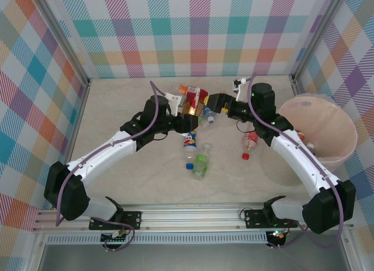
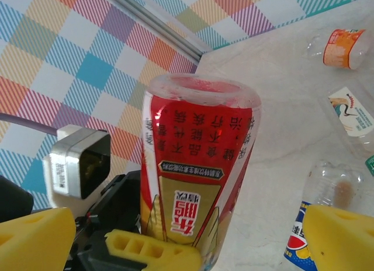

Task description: Put the plastic bottles in the bin

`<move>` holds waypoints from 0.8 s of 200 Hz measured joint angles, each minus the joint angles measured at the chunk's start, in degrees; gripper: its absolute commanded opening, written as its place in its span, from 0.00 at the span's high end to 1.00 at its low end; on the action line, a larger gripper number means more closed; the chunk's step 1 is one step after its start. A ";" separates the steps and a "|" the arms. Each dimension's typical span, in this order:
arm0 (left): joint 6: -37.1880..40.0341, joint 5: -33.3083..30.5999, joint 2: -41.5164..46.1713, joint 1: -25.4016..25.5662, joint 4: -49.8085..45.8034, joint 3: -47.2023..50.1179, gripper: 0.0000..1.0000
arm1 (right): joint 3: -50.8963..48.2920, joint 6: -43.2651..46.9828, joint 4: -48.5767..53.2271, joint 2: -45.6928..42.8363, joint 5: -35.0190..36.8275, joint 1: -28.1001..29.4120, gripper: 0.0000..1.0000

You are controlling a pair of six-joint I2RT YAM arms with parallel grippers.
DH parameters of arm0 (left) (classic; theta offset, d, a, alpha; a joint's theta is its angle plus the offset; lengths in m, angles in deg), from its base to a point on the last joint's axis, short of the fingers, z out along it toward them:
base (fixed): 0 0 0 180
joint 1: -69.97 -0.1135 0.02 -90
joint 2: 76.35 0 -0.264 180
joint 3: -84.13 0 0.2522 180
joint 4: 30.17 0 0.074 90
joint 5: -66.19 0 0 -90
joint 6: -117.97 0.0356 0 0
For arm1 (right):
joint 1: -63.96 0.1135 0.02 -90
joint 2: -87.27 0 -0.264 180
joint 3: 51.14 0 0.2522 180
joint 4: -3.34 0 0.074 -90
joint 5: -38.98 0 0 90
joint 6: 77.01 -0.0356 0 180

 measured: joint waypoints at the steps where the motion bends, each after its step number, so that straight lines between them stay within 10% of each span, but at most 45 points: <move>1: 0.00 0.04 -0.04 0.02 0.04 -0.02 0.45 | 0.04 0.02 0.04 0.09 0.04 0.04 0.00; 65: 2.10 0.59 -3.56 4.50 0.79 -3.52 0.45 | 2.40 -1.97 0.22 4.74 3.15 1.81 0.01; 160: 3.21 0.46 -5.70 6.47 0.94 -3.91 0.44 | 2.84 -5.79 2.25 6.47 10.14 2.32 0.30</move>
